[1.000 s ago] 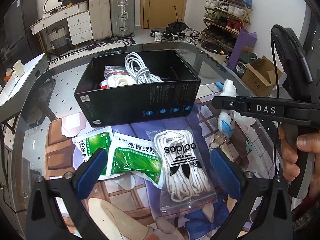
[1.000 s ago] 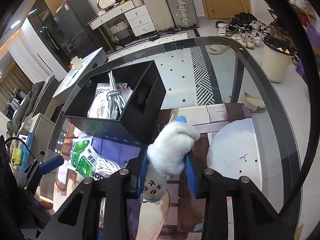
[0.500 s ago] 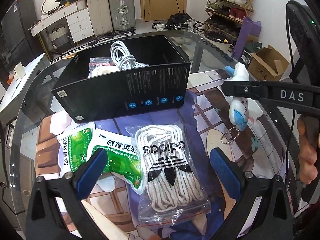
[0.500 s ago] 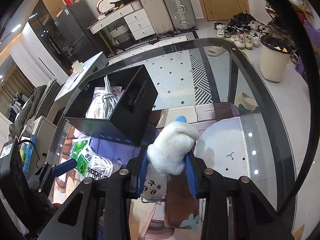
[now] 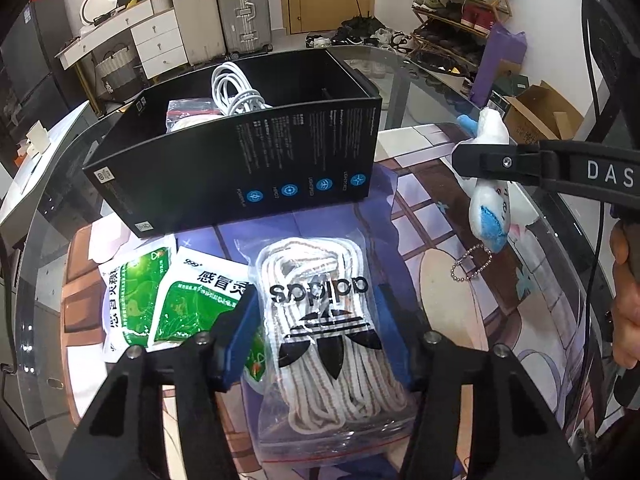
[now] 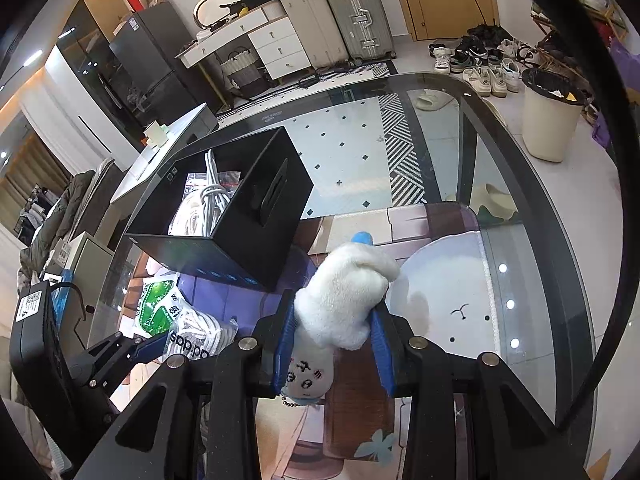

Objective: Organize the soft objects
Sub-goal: 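Grasp the bagged adidas rope with the left gripper while the right gripper holds the plush toy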

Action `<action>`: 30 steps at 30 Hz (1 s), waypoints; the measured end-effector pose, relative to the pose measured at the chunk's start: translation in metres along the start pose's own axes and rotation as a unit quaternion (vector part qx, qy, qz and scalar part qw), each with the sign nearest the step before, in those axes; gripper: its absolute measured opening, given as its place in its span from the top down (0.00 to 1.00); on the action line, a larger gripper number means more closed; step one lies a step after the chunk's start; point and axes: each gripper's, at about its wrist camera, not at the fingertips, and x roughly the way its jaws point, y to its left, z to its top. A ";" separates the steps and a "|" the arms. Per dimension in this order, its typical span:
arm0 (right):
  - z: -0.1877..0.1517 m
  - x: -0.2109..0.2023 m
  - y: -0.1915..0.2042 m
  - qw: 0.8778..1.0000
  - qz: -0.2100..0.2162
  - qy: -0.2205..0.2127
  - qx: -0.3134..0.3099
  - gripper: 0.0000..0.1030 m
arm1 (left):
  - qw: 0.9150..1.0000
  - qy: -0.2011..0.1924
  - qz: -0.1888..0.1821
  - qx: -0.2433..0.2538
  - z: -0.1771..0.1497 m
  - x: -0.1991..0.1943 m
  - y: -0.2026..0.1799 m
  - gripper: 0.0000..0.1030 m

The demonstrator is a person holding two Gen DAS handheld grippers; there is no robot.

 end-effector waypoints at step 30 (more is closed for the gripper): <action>0.013 -0.022 0.040 0.999 0.004 -0.024 -0.043 0.66 | 0.998 -0.061 -0.027 -0.017 0.008 -0.053 0.040 0.66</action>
